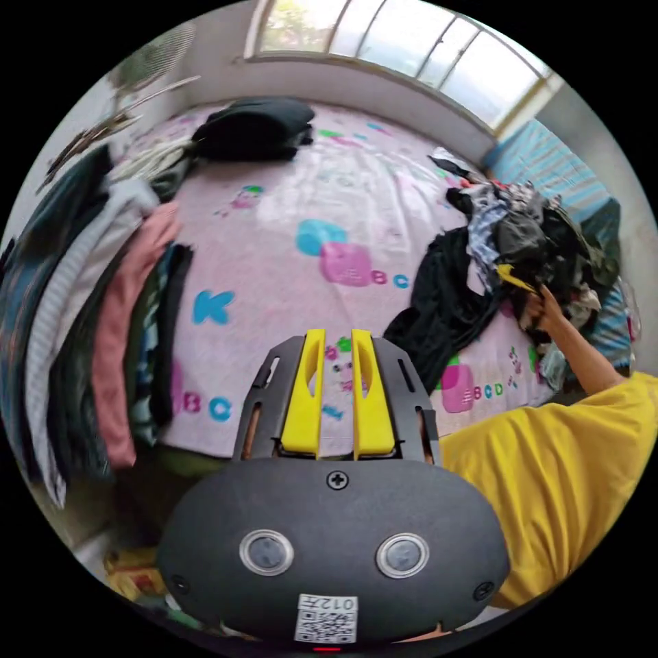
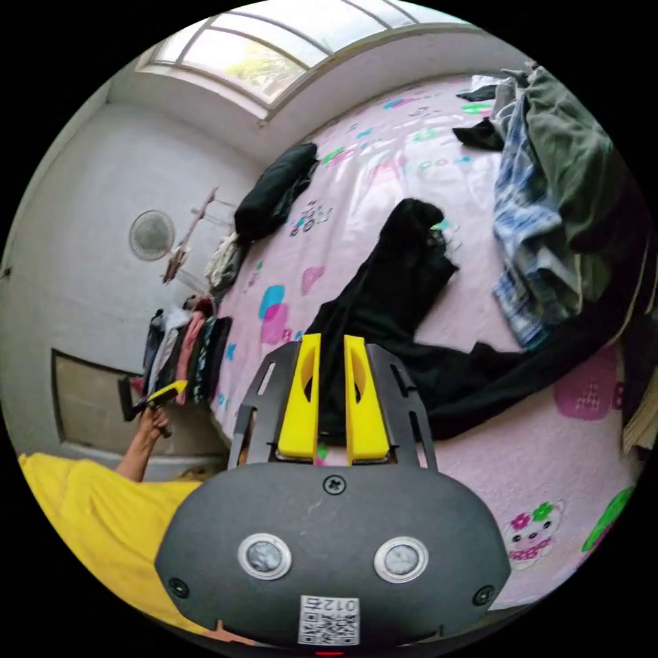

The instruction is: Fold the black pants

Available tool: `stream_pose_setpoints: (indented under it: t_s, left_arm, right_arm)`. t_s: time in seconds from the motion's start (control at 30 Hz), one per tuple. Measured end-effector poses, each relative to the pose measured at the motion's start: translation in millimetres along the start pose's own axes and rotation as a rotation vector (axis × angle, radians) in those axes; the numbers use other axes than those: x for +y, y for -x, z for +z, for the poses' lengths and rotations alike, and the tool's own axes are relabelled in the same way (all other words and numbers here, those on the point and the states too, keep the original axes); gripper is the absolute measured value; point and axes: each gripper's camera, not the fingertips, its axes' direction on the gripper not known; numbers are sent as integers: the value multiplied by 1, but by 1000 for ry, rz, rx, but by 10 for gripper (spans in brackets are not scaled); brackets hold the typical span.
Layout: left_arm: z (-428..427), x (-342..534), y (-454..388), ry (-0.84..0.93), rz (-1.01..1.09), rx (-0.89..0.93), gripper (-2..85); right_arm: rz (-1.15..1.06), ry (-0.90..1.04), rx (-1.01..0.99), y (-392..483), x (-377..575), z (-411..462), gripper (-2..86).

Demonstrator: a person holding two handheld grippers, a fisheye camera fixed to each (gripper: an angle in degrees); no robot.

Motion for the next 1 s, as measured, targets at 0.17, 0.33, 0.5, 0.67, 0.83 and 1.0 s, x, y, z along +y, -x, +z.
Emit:
stream_pose_setpoints:
  t_s: [0.17,0.33,0.5,0.67,0.83,1.0]
  left_arm:
    - [72,-86,-58,82,66,291,43]
    - [124,-139,-87,129,69,374,44]
    - [146,-179,-109,144,102,391,48]
    - [160,-210,-147,166,192,386,63]
    - [190,-238,-211,238,355,301,81]
    - [226,-282,-282,293,546,164,107]
  right_arm:
    - [135,17,87,-28,-88,43,106]
    - [246,92,26,-45,-120,84,90]
    - [-4,31,-215,-10,-69,57,28]
    - [-31,122,-364,1,60,19,26]
    - [202,240,-110,-39,177,21,37]
    - [240,168,20,-59,201,6,94]
